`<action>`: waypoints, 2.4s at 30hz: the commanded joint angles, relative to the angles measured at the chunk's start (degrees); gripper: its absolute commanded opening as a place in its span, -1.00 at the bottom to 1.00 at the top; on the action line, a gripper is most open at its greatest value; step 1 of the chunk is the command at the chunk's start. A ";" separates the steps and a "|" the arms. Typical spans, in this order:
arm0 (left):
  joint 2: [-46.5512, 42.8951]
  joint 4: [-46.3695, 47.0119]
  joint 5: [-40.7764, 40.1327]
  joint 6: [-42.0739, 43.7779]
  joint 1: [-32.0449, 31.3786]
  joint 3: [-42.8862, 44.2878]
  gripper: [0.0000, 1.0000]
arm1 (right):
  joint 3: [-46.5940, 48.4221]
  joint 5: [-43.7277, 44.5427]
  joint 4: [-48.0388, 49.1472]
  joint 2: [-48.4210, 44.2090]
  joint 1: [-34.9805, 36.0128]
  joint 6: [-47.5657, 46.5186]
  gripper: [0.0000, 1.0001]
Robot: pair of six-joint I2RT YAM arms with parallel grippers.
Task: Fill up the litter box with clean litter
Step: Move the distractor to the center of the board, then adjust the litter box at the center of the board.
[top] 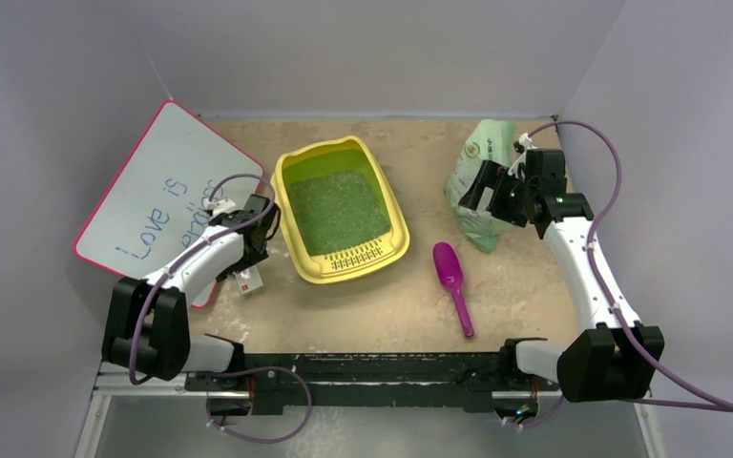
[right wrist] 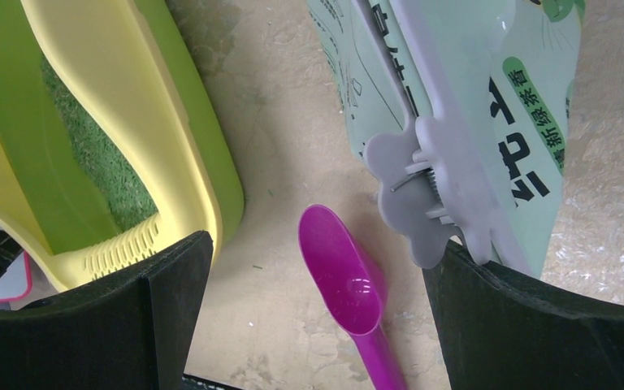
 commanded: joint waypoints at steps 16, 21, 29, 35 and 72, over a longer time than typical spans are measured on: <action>-13.08 8.74 10.10 6.97 -0.09 11.04 0.67 | 5.83 12.10 -2.44 -6.86 -0.24 -5.95 0.98; -11.27 13.44 19.37 8.57 -0.44 11.91 0.68 | 7.05 8.20 -1.09 -7.06 -0.24 -7.21 0.98; -10.76 15.31 21.03 6.86 -2.29 11.28 0.68 | 7.39 -21.70 4.17 -1.94 6.16 -9.50 0.98; -15.68 14.47 17.69 7.38 -2.33 11.06 0.70 | 7.70 -12.34 6.51 7.88 17.50 -6.15 0.98; -18.09 13.58 16.28 7.05 -2.29 9.86 0.75 | 5.21 -27.28 21.81 28.29 26.10 -1.94 0.98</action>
